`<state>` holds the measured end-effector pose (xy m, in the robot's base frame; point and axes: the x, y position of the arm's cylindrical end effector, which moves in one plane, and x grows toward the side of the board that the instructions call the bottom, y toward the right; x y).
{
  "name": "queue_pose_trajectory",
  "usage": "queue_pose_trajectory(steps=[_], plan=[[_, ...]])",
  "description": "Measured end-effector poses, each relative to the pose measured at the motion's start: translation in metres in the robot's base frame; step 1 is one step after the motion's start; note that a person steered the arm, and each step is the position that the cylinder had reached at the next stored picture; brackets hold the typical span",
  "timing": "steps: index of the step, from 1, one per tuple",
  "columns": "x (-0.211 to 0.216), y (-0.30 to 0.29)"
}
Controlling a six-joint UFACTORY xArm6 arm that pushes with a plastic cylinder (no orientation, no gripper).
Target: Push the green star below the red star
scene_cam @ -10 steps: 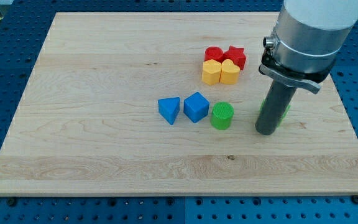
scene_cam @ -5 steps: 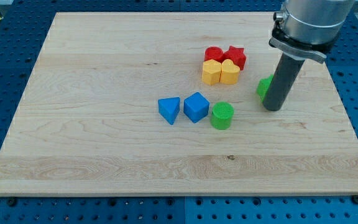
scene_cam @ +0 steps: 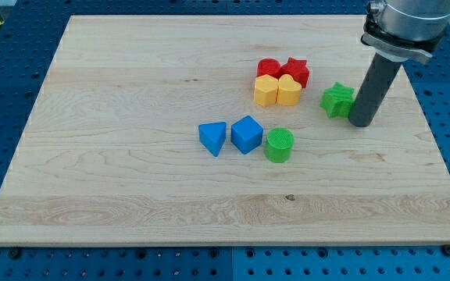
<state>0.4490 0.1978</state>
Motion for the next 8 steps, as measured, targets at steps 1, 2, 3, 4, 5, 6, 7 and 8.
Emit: queue_pose_trajectory(steps=[1, 2, 3, 4, 5, 6, 7, 8], plan=[[0.0, 0.0], [0.0, 0.013], [0.0, 0.01], [-0.006, 0.0], [-0.013, -0.005], [-0.02, -0.018], [-0.023, -0.033], [-0.03, -0.038]])
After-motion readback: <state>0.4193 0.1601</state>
